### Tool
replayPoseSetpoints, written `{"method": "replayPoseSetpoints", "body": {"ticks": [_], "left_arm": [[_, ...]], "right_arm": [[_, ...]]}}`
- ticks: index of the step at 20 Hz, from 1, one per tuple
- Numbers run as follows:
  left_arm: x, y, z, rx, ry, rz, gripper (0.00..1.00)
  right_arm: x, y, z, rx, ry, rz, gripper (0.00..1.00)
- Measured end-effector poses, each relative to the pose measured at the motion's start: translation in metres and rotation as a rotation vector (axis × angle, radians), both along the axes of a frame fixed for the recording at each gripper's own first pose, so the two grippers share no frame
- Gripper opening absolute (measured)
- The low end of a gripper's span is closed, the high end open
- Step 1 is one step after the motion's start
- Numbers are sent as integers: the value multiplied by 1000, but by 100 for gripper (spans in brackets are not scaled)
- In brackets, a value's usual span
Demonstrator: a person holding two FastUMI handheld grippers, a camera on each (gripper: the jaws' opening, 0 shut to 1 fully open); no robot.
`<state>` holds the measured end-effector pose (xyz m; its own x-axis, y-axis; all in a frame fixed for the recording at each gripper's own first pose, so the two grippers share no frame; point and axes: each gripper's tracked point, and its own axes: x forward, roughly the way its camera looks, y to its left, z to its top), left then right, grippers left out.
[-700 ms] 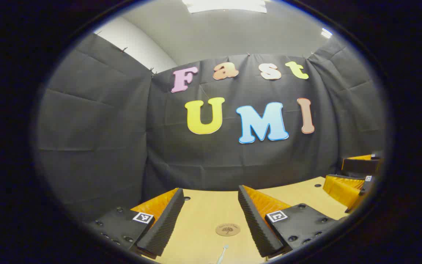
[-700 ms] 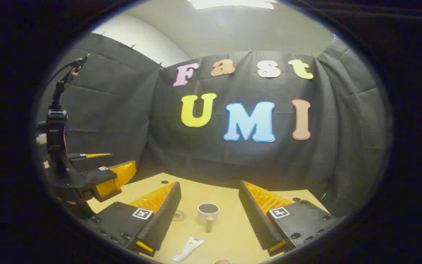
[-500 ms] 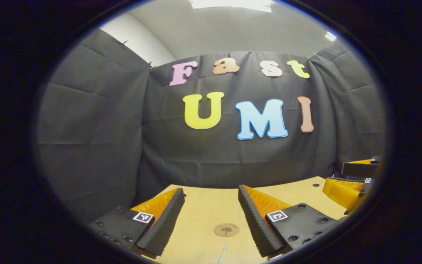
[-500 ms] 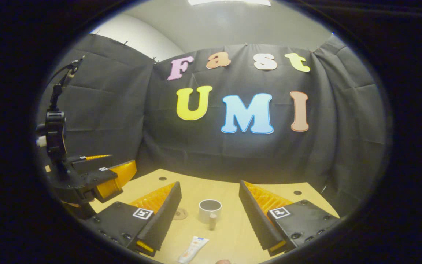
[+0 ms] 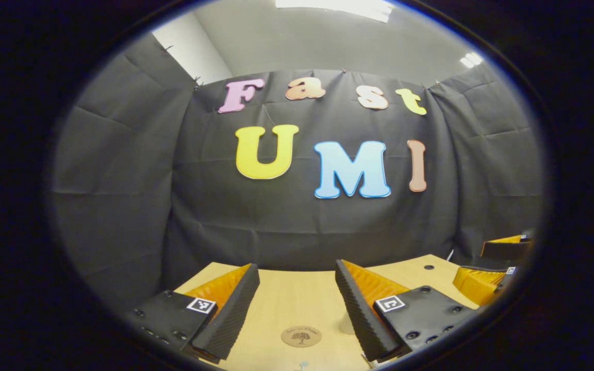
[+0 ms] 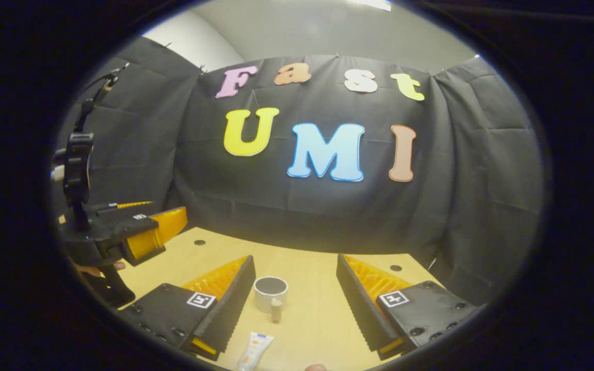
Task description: Put the toothbrush and toothpaste on the desktop into the cup, then pick up the cup and place it on the coaster on the desktop.
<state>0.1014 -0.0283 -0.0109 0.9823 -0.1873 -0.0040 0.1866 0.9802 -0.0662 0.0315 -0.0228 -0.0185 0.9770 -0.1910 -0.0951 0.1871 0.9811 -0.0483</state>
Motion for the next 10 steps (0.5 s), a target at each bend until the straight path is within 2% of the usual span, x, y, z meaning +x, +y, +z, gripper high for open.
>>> {"method": "replayPoseSetpoints", "body": {"ticks": [5, 6, 7, 8, 10], "left_arm": [[2, -7, -11, 3, 35, 3, 96], [1, -7, -12, 11, 36, 2, 94], [1, -8, -13, 15, 37, 1, 96], [-1, -8, -13, 12, 38, 1, 94], [-3, -10, -13, 7, 38, -2, 94]], "right_arm": [[8, 1, -17, 10, 57, 14, 99], [9, 0, -18, 11, 63, 10, 100], [10, 1, -19, 12, 66, 12, 100], [11, 3, -19, 12, 72, 16, 100], [12, 5, -24, 12, 90, 24, 99]]}}
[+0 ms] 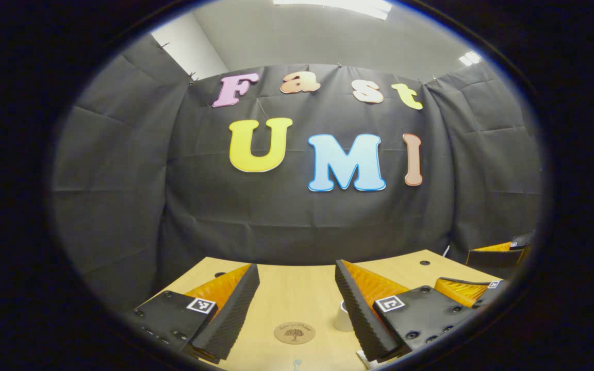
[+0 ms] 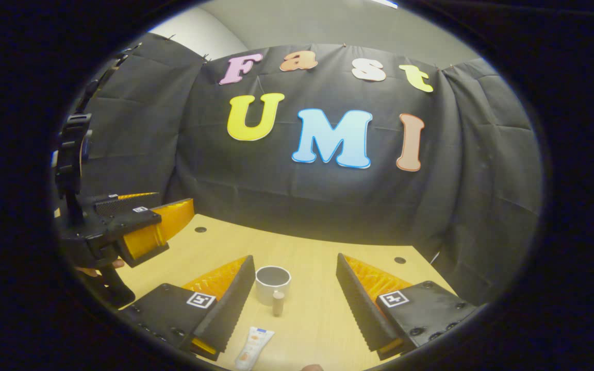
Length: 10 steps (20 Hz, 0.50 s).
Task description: Put the toothbrush and toothpaste on the desktop into the cup, then pick up the cup and place it on the coaster on the desktop.
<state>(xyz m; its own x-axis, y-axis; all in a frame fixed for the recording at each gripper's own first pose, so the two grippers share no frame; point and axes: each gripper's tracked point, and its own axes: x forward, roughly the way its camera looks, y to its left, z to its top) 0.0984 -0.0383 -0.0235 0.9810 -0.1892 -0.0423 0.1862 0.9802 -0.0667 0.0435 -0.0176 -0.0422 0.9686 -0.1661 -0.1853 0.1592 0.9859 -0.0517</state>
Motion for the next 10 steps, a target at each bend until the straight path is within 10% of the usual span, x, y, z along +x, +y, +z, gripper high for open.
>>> {"method": "replayPoseSetpoints", "body": {"ticks": [10], "left_arm": [[-12, -3, -35, 27, 94, -26, 96]], "right_arm": [[2, 18, -36, 49, 135, 51, 99]]}}
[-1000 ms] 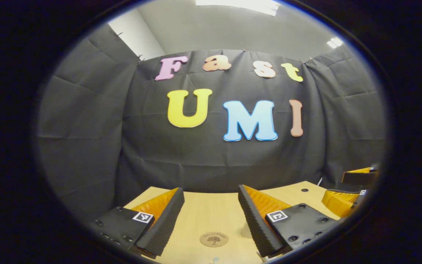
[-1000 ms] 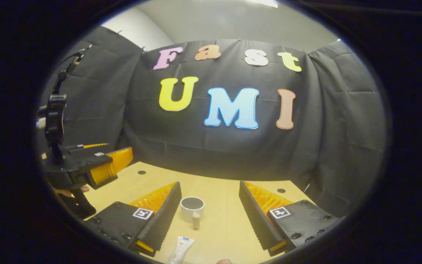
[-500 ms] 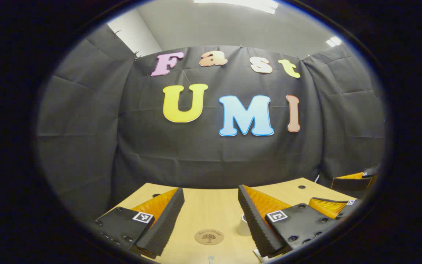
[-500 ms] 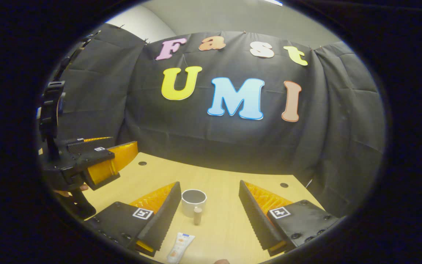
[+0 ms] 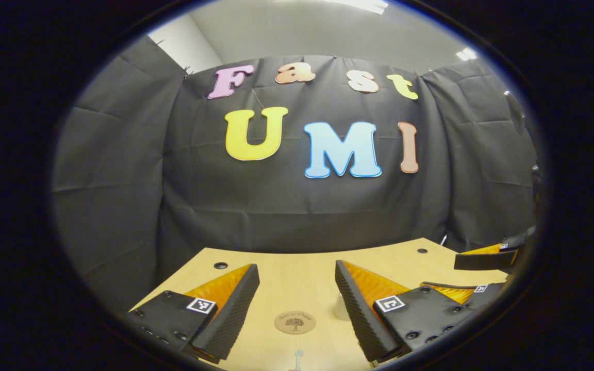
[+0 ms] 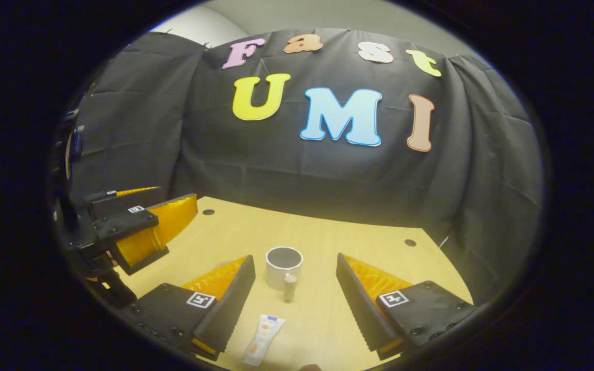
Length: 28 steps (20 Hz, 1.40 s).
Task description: Put the toothbrush and toothpaste on the desktop into the cup, then pick up the cup and place it on the coaster on the desktop.
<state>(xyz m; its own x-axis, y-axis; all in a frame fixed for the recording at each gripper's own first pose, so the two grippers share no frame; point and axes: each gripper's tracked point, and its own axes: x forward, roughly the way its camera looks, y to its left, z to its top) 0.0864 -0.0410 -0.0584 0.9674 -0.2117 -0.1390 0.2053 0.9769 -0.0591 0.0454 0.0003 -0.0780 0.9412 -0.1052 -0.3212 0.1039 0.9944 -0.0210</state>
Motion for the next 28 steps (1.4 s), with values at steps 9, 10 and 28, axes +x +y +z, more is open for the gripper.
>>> {"method": "replayPoseSetpoints", "body": {"ticks": [9, 10, 28], "left_arm": [[-24, 16, -112, 21, 388, 1, 94], [-26, 18, -121, 24, 425, 1, 94], [-92, 10, -242, 140, 1104, -103, 99]], "right_arm": [[-19, 31, -91, 128, 389, 67, 100], [-21, 32, -96, 144, 423, 64, 100], [-44, 47, -174, 294, 931, 29, 97]]}}
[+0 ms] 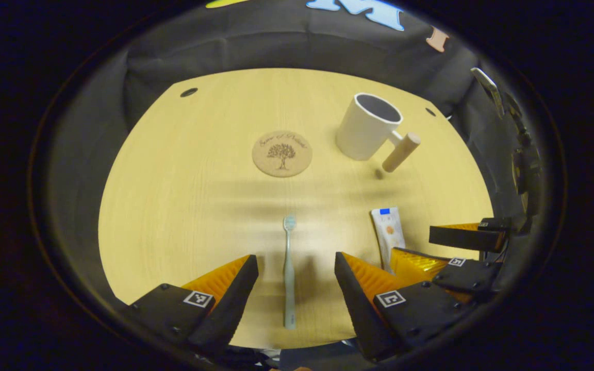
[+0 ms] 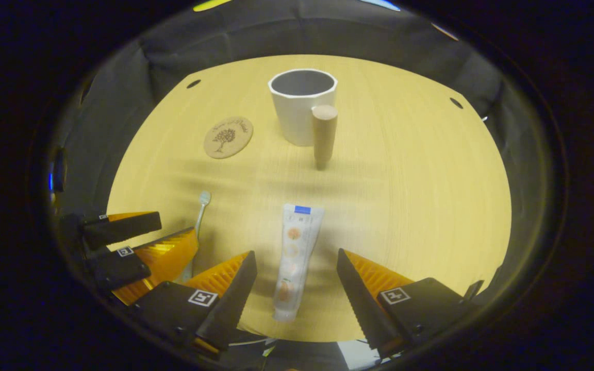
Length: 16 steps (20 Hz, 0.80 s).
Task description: Put the toothbrush and toothpaste on the desktop into the cup, then pick up the cup and place it on the coaster on the desktop.
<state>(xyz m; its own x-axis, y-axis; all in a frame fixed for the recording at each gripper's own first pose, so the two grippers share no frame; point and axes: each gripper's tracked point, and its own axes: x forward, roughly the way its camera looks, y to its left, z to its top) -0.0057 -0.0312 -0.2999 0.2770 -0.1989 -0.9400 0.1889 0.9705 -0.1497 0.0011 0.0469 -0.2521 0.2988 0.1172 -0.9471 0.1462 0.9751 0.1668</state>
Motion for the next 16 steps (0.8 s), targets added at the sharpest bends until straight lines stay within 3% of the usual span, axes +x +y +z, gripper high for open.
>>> {"method": "replayPoseSetpoints", "body": {"ticks": [2, 3, 4, 5, 6, 8, 9, 10, 12, 13, 15, 16], "left_arm": [[-9, 1, -10, 16, 59, -5, 99], [-14, 1, -15, 21, 85, -1, 99], [-16, 2, -20, 28, 112, 6, 95], [-19, 2, -25, 30, 137, 15, 99], [-21, 3, -27, 34, 162, 22, 99], [-19, 6, -31, 45, 183, 22, 99], [-19, 7, -32, 51, 192, 21, 99], [-19, 6, -33, 53, 206, 16, 99], [-21, 5, -38, 62, 235, -3, 99], [-21, 6, -42, 81, 243, -14, 99], [-17, 6, -42, 102, 243, -42, 96], [-16, 8, -43, 118, 251, -48, 95]], "right_arm": [[-2, 4, -6, 13, 40, 10, 95], [-2, 6, -9, 15, 54, 13, 88], [-2, 6, -10, 13, 72, 14, 95], [-3, 7, -12, 20, 86, 9, 88], [-1, 8, -14, 29, 101, 1, 95], [1, 10, -18, 48, 125, -13, 86], [1, 9, -21, 47, 136, -15, 88], [2, 9, -21, 53, 152, -18, 80], [0, 11, -24, 59, 179, -11, 92], [0, 12, -26, 58, 184, -7, 82], [1, 13, -29, 58, 200, -4, 82], [0, 12, -31, 50, 206, -5, 75]]}}
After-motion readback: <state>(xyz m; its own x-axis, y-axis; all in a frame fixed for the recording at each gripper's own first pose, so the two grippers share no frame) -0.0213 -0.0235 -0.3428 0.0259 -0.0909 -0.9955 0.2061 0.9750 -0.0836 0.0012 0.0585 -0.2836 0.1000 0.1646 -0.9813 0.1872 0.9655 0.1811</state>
